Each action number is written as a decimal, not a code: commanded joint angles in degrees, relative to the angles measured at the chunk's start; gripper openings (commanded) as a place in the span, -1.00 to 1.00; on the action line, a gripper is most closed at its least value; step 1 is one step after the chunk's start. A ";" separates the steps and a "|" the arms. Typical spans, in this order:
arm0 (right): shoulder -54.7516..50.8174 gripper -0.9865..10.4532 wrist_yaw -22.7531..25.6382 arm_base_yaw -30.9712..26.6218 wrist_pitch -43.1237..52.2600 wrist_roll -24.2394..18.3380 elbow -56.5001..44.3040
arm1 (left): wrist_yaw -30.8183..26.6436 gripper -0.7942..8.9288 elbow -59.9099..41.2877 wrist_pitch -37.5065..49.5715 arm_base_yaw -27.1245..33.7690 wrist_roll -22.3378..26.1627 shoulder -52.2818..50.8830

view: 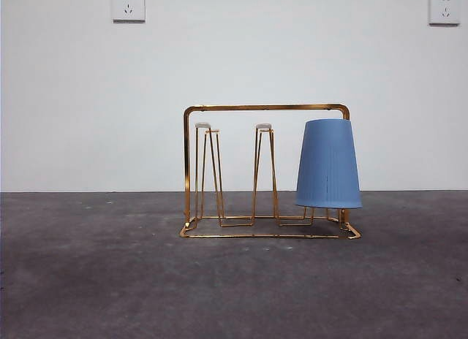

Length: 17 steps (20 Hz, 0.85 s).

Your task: Pick up cup 1,put cup 1 in the cup rack,pick up cup 2,put cup 2 in the cup rack

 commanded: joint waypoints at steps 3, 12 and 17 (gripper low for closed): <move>1.55 -0.85 1.70 -0.07 0.26 -0.33 -0.70 | 1.03 -0.66 -0.33 0.70 -0.20 0.92 0.13; 1.88 -0.82 1.73 -0.07 -0.63 -0.28 -0.70 | 1.44 -0.85 -0.33 0.70 -0.20 0.70 0.11; 1.88 -0.54 1.75 -0.07 -0.70 0.15 -0.68 | 1.38 -0.85 -0.33 0.57 0.66 1.03 -0.04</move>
